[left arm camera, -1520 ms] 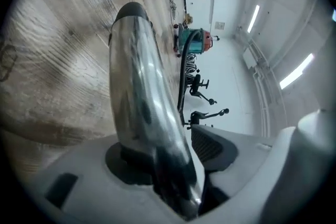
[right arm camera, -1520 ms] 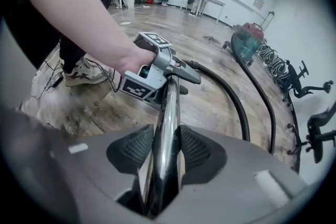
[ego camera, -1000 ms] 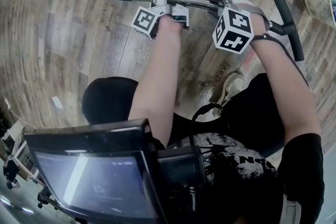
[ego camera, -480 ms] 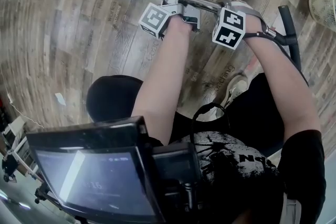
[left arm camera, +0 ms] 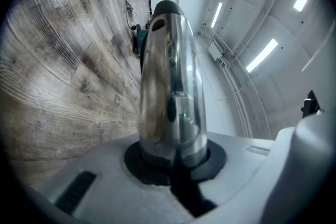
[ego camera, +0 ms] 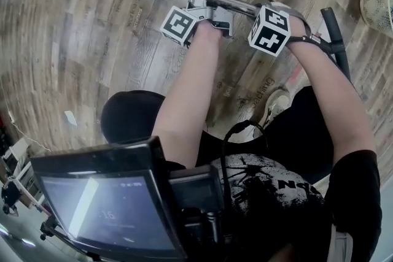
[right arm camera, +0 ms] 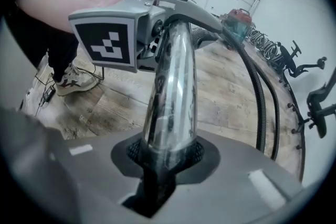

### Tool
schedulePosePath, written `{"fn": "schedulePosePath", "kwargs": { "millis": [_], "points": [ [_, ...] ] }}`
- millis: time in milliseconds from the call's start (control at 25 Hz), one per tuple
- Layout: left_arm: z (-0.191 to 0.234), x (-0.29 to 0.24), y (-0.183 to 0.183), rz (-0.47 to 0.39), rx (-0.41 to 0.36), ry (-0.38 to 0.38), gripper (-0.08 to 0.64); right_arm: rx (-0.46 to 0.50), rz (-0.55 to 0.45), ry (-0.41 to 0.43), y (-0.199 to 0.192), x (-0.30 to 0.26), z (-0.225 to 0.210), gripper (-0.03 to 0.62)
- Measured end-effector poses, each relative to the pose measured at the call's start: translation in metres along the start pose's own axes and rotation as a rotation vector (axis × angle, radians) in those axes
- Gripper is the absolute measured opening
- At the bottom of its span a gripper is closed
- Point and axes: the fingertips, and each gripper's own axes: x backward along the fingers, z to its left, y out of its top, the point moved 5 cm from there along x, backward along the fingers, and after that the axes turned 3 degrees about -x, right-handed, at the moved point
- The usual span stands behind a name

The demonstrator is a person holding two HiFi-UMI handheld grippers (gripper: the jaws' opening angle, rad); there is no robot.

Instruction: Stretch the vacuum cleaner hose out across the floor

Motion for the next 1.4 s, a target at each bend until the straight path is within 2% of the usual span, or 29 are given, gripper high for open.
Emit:
{"fn": "schedulePosePath", "kwargs": {
  "millis": [320, 440, 560, 720, 960, 1160, 1400],
  "points": [
    [-0.004, -0.008, 0.007, 0.002, 0.019, -0.023, 0.040, 0.001, -0.002, -0.009, 0.008, 0.002, -0.009, 0.097],
    [-0.020, -0.017, 0.012, 0.002, 0.068, -0.064, 0.040, 0.000, -0.009, -0.031, 0.017, 0.008, -0.016, 0.097],
    [-0.032, -0.024, 0.019, 0.018, 0.053, -0.084, 0.040, 0.010, -0.012, -0.058, 0.026, 0.015, -0.021, 0.103],
    [-0.054, -0.031, 0.034, 0.022, 0.055, -0.090, 0.040, 0.004, -0.008, -0.050, 0.044, 0.034, -0.026, 0.106],
    [-0.109, -0.036, 0.052, 0.003, 0.096, -0.064, 0.040, -0.006, -0.009, -0.025, 0.071, 0.088, -0.035, 0.100],
    [-0.153, -0.027, 0.066, 0.000, 0.093, -0.053, 0.040, -0.016, -0.017, -0.018, 0.091, 0.132, -0.030, 0.097],
    [-0.256, -0.014, 0.079, 0.015, 0.099, -0.047, 0.040, -0.046, -0.053, 0.018, 0.122, 0.226, -0.015, 0.097]
  ]
}}
